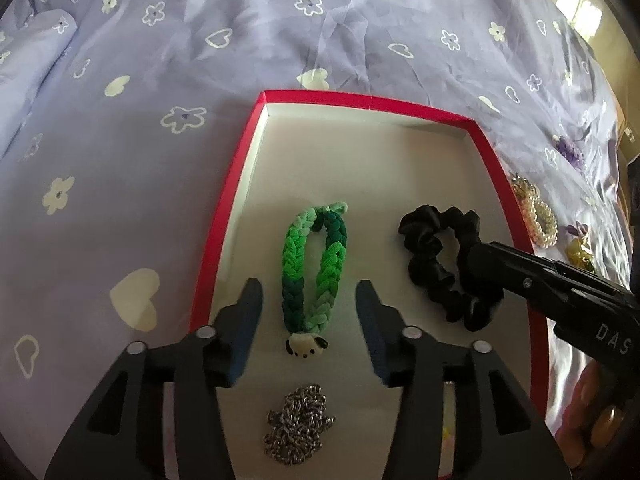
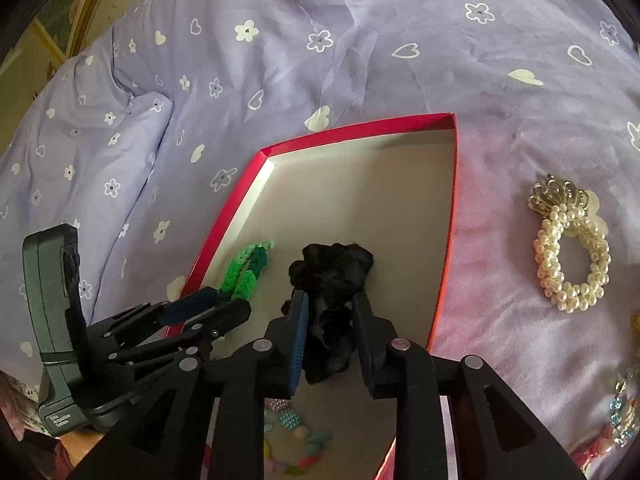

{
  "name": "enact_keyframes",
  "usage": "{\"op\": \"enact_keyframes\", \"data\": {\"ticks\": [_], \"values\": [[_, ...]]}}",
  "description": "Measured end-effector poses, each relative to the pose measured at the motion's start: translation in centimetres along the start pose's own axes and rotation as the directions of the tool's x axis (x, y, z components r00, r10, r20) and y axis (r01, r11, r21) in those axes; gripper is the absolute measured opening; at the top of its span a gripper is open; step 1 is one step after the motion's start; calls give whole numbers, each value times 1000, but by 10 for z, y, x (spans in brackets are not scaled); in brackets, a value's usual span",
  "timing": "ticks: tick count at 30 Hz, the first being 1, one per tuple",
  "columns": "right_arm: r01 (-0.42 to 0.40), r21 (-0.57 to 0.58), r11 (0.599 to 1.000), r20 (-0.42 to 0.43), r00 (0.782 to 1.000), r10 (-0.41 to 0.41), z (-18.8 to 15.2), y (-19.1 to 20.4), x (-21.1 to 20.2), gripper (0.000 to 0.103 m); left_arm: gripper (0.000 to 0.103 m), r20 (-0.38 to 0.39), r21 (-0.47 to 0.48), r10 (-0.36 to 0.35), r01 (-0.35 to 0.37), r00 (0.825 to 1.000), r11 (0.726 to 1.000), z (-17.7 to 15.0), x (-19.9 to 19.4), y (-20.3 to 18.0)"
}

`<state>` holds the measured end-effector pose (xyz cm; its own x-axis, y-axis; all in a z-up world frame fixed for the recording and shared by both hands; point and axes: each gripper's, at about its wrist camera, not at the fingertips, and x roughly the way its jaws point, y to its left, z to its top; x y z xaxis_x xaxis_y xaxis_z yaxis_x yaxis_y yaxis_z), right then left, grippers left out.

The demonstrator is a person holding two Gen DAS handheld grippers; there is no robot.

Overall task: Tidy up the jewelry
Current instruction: 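Grasp the purple bow clip with the left tool while the right tool grasps the gold watch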

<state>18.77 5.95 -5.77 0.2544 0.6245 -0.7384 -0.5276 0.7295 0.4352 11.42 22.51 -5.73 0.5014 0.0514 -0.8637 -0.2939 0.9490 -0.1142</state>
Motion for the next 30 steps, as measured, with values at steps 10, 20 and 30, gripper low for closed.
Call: {"op": "enact_keyframes", "data": {"ticks": [10,20,30], "values": [[-30,23,999,82,996,28,-13,-8,-49,38,56,31,-4,-10,10,999,1000,-10,-30,-7],[10,109,994,146,989,-26,-41,-55,-104,38,57,41,37,-76,75,996,997,-23,-50,-48],[85,218,972,191,973,-127,-69,-114,-152,38,57,28,84,-136,134,990,987,-28,-56,-87]]}}
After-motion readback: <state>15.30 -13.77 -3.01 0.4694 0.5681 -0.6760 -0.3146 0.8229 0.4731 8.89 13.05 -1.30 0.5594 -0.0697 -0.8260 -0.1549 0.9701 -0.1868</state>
